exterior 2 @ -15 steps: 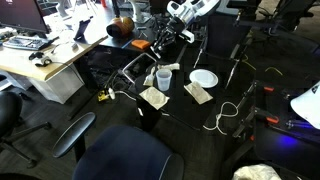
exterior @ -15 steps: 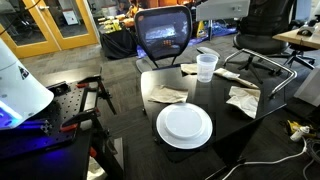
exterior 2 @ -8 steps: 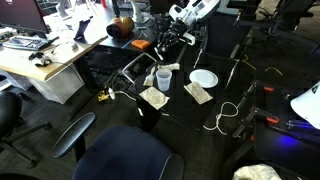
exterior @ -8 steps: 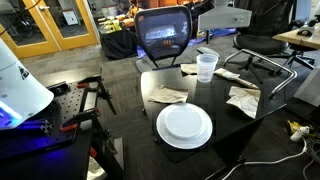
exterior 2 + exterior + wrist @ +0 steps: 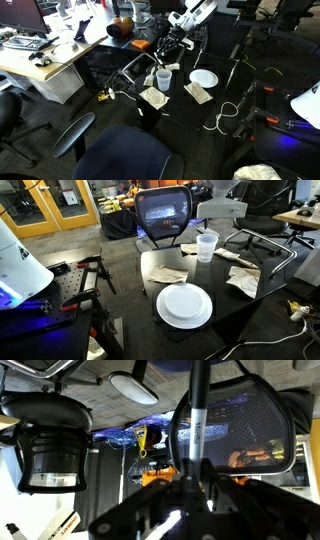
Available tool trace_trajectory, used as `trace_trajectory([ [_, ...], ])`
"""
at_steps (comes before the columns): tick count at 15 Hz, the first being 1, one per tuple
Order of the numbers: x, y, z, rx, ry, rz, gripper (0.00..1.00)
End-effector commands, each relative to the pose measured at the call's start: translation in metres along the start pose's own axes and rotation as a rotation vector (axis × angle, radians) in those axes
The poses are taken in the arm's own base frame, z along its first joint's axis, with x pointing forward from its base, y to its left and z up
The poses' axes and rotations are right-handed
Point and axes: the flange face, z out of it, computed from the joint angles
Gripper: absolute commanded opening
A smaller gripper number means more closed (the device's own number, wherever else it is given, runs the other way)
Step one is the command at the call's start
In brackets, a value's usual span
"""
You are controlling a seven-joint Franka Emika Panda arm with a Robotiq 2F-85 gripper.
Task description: Put the marker inside the plastic cup.
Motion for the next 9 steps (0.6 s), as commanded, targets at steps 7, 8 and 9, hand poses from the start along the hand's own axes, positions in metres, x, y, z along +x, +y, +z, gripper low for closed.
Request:
trace_trajectory([
  [7,-0.037,0.02,0.008,-0.01,0.041,0.05,0.03],
  [8,-0.041,0.02,0.009,-0.007,0.04,0.055,0.03],
  [9,-0.045,0.021,0.01,-0.005,0.039,0.059,0.03],
])
